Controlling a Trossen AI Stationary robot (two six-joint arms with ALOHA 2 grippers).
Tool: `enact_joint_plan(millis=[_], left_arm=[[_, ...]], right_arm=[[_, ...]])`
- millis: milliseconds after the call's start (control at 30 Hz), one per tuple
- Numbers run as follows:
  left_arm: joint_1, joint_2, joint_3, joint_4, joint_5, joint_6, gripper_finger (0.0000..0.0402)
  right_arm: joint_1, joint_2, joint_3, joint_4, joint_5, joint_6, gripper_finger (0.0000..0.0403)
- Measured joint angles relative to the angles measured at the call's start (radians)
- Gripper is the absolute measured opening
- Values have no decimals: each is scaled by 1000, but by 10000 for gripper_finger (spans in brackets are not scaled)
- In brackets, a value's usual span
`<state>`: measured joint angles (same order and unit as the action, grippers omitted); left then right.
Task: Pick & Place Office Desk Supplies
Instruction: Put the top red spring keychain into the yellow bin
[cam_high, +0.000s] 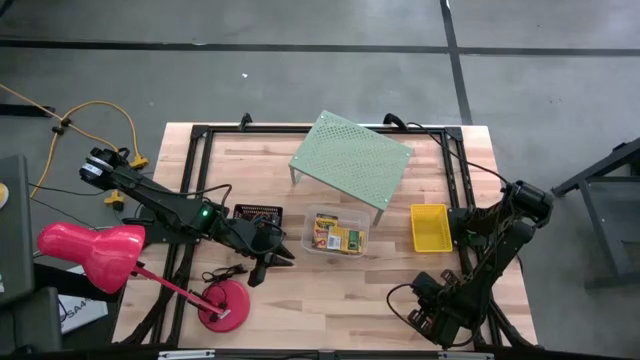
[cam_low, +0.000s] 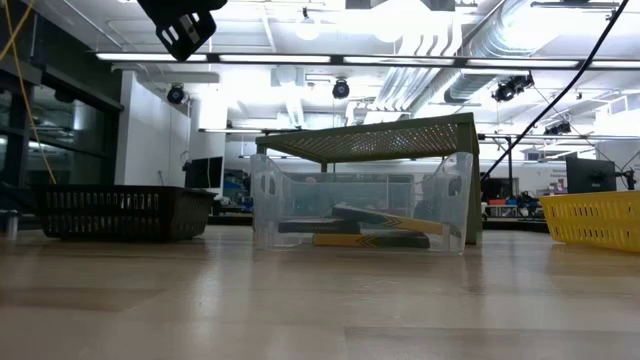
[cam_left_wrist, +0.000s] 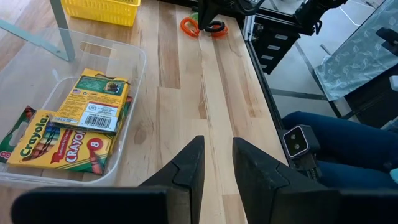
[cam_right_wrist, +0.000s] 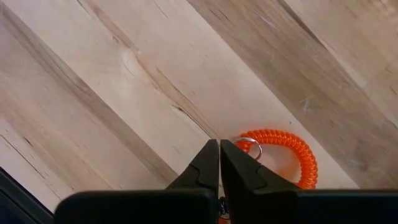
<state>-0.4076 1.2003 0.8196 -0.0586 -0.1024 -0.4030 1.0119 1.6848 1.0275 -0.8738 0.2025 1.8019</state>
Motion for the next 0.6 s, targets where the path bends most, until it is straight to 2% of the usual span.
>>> enact_joint_plan(millis=[600], left_arm=[[0, 0, 0, 0, 0, 0, 78]], right_arm=[[0, 0, 0, 25, -63, -19, 4]])
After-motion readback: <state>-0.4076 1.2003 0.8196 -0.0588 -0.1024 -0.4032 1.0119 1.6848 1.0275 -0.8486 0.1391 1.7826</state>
